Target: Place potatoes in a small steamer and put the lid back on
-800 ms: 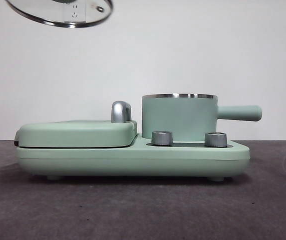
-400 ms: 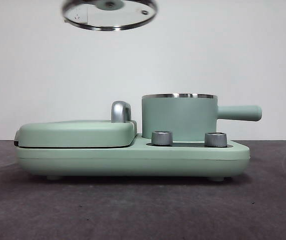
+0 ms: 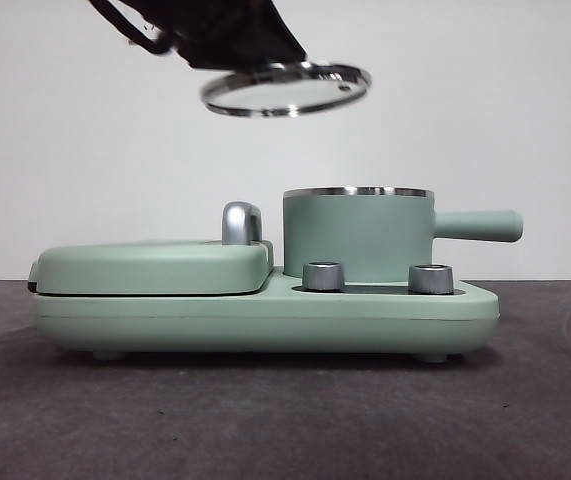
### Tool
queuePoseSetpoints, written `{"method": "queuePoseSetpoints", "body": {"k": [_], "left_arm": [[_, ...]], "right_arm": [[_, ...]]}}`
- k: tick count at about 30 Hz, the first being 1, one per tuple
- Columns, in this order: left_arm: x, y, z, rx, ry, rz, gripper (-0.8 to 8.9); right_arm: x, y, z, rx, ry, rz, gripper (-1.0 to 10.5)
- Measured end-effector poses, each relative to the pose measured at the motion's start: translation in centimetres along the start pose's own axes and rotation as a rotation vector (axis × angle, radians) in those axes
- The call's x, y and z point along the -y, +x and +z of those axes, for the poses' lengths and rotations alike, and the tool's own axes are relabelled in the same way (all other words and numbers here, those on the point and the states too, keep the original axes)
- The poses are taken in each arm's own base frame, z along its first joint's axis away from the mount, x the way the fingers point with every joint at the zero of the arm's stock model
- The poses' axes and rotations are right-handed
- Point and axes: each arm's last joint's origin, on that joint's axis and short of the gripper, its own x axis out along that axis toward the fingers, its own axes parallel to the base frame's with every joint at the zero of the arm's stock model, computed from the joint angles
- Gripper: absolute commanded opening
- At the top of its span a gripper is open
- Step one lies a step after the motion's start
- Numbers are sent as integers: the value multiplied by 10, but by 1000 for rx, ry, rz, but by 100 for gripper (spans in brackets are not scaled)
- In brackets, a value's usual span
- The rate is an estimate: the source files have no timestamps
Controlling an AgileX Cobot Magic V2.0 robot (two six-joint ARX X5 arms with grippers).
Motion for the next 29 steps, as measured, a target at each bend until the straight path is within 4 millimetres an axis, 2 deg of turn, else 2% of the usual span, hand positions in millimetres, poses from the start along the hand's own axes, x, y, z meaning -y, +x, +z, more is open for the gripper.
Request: {"method": "queuePoseSetpoints", "body": {"k": [9,13,22,29], "left_arm": [[-8,46,8,20,6,-7,9],[-12,63,3,7,3,-7,9],[-14,85,-9,-21,-4,-24,9],[-9,98,-23,-55,-10,-60,9]], "right_arm": [[0,0,0,-1,0,0,280],[0,0,0,-1,0,0,280],[0,0,0,-3,1,0,280],[0,0,-2,-16,2,-1,280]]}}
